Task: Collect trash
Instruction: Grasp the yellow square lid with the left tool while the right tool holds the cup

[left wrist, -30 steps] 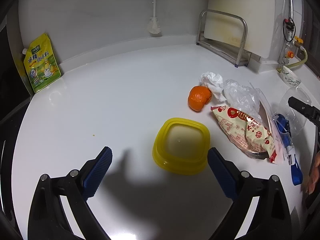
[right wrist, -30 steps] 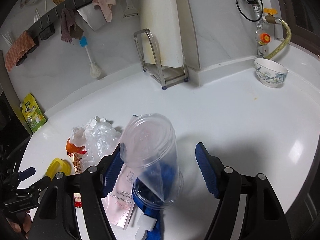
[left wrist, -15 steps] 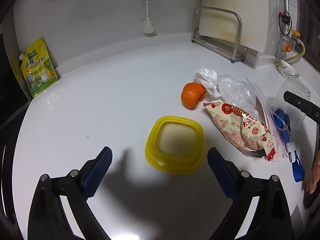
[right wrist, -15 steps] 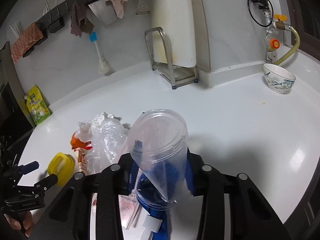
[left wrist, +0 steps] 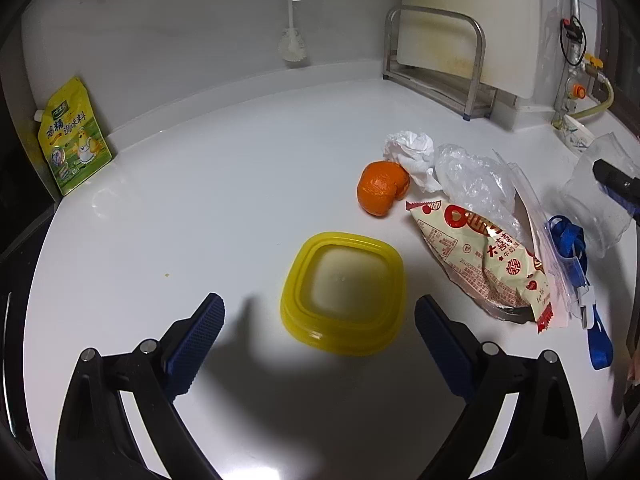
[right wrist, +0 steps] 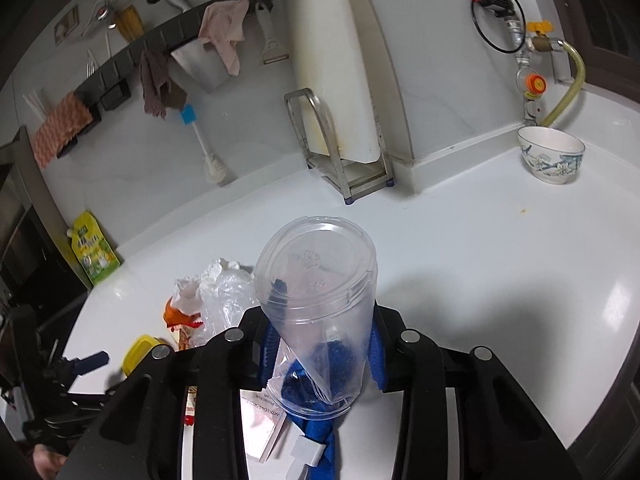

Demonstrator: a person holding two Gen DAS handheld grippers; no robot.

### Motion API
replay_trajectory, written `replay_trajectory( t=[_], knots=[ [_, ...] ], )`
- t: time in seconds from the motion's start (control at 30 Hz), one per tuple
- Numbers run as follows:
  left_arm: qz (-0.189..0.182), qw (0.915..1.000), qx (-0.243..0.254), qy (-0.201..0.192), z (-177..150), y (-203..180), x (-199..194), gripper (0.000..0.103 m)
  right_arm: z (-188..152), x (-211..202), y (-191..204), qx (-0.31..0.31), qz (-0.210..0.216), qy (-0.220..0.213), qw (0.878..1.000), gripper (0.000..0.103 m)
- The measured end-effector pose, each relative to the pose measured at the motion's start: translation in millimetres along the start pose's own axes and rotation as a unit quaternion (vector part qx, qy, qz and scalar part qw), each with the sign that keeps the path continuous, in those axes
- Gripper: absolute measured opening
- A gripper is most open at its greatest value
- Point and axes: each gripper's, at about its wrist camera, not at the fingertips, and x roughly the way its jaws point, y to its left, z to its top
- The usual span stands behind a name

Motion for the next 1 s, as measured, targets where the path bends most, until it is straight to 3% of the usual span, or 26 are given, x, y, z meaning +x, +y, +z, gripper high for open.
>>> replay_trajectory(
  t=[0.23, 0.3, 0.4, 0.6, 1.0],
  knots=[
    [0.008, 0.9997, -0.003, 0.024, 4, 0, 12, 0.092, 1, -2, 0, 0.003, 0.009, -0.004, 1.000, 0.035],
    [0.004, 0.9996, -0.006, 0.026, 4, 1, 13, 0.085, 1, -3, -1, 0.005, 0.009, -0.006, 1.000, 0.035],
    [-0.009, 0.9996, -0.011, 0.025, 4, 2, 13, 0.067, 0, -5, -2, 0.008, 0.009, -0.008, 1.000, 0.035],
    [-0.013, 0.9998, -0.007, 0.014, 3, 2, 3, 0.067, -1, -17, -4, 0.012, 0.008, -0.027, 1.000, 0.034],
    [-0.014, 0.9992, 0.004, -0.038, -10, -5, -63, 0.067, -22, -72, -27, 0.047, -0.024, -0.070, 0.996, 0.034]
  ],
)
